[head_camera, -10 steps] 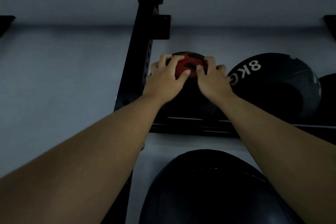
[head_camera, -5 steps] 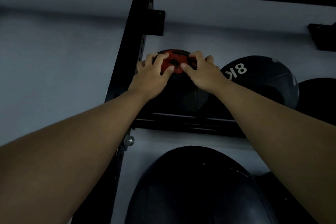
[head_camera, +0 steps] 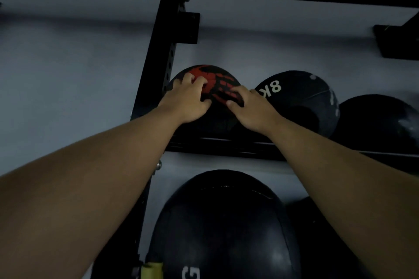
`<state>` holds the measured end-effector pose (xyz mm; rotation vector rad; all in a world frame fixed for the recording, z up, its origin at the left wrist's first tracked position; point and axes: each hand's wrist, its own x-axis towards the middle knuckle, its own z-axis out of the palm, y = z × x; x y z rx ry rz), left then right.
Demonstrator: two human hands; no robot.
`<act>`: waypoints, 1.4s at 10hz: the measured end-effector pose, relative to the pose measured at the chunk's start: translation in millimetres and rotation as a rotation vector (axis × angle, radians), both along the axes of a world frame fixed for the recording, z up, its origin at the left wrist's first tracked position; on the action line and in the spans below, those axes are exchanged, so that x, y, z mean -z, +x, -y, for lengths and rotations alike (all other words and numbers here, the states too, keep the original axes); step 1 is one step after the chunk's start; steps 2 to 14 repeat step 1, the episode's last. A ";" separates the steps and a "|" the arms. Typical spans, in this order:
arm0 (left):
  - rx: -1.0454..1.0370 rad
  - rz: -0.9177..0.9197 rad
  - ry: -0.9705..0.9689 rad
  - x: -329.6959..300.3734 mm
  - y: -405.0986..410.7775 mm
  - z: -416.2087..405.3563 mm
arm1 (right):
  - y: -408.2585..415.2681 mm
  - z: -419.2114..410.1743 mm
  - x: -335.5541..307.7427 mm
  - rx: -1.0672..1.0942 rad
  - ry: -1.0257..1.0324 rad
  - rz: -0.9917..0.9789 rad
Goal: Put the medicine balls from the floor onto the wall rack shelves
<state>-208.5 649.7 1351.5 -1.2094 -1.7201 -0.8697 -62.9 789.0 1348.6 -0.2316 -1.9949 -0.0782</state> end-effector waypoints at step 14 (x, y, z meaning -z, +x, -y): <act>-0.044 -0.039 -0.074 5.1 31.4 8.9 | 31.7 5.9 5.0 0.029 0.004 -0.021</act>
